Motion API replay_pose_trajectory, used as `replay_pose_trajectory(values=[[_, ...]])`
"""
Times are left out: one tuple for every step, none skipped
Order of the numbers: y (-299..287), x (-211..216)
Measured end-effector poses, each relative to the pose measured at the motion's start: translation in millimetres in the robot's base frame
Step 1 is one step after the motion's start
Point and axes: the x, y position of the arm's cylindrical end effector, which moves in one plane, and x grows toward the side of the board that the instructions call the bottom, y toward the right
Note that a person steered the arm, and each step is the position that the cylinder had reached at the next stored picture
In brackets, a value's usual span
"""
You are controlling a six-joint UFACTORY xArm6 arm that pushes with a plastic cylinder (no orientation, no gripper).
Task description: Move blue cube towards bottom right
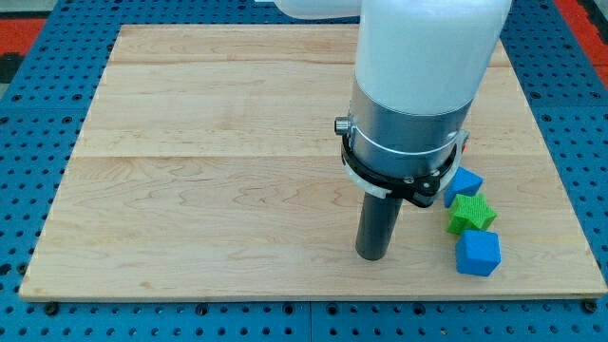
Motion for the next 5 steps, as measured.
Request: replay_pose_trajectory(values=[[0, 0], [-5, 10], [14, 46], [57, 41], [63, 44]])
